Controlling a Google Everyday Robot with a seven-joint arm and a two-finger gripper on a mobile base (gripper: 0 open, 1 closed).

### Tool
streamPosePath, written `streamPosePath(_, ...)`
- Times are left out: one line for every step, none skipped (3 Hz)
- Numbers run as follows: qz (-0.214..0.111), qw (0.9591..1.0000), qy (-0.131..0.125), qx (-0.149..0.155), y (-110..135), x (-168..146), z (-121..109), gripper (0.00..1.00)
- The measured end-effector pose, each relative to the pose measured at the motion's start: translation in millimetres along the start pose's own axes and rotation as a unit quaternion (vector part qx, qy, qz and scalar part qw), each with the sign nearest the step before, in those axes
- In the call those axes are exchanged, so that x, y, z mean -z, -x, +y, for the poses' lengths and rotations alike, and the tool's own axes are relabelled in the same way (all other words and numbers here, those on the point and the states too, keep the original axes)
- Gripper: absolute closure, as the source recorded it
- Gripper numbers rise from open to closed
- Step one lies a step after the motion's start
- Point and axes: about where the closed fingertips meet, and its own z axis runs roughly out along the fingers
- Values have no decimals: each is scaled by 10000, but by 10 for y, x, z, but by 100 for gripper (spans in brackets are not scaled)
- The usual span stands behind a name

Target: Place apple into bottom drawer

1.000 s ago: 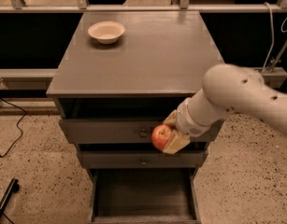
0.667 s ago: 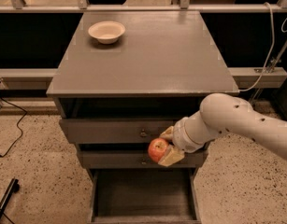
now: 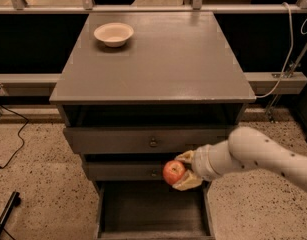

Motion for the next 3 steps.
streamPosePath(-831, 9952, -416, -314, -453, -210, 142, 100)
streamPosePath(-1291, 9899, -359, -462, -914, -482, 331, 100)
streamPosePath(-1350, 9892, -262, -510, -944, -631, 398, 100)
